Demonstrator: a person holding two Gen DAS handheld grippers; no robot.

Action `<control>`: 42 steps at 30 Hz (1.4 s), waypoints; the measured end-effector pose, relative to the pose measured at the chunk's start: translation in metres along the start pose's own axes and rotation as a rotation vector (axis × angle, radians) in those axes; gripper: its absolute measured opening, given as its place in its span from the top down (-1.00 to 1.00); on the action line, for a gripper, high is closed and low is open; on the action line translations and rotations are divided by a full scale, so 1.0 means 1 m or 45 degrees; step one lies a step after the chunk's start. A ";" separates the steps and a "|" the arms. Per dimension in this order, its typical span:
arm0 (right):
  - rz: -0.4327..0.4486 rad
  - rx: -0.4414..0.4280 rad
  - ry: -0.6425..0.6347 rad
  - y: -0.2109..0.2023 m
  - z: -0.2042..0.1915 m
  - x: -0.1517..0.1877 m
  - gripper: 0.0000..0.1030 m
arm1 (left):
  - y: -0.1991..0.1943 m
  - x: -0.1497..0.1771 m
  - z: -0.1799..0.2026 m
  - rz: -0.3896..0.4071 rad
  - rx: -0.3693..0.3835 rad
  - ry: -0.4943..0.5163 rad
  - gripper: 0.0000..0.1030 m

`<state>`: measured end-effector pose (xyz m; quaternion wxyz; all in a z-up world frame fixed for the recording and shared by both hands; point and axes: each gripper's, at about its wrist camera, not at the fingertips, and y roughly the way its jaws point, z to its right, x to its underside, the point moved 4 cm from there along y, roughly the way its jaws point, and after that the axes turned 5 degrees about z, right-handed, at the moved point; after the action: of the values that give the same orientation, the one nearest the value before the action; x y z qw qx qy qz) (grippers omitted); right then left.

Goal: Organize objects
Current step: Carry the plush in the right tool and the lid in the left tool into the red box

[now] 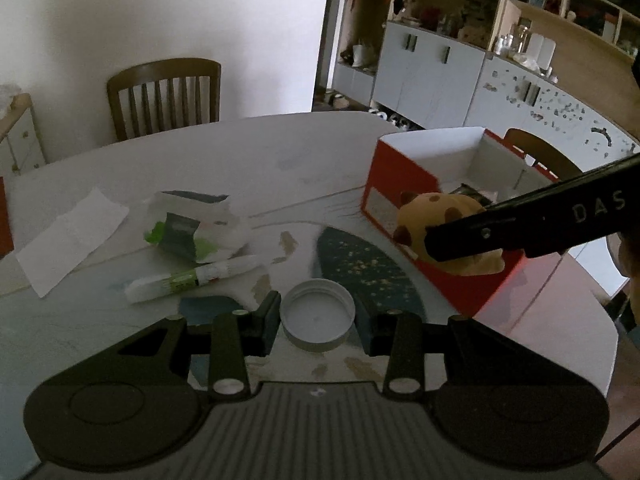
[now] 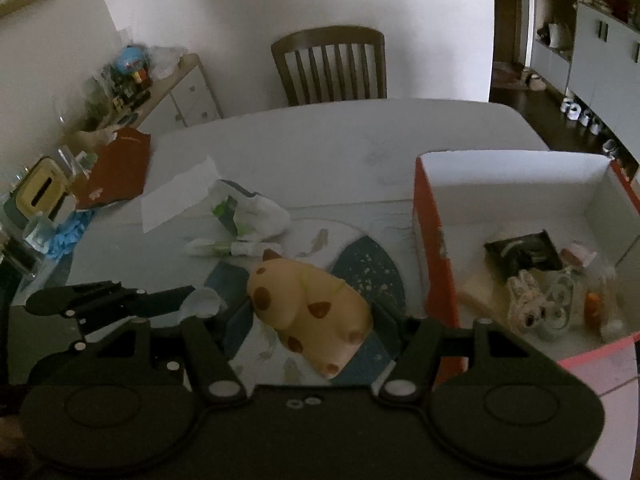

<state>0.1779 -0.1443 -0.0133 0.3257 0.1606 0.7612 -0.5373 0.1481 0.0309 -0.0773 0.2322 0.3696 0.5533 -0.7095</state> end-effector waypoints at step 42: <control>0.123 0.181 0.132 -0.057 0.233 -0.011 -0.25 | 0.086 -0.073 0.203 -0.020 0.124 0.226 0.26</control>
<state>0.2276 -0.3796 -0.0142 0.2991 0.2477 0.7283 -0.5646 0.2026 -0.1935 -0.0497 0.1585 0.4375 0.5395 -0.7017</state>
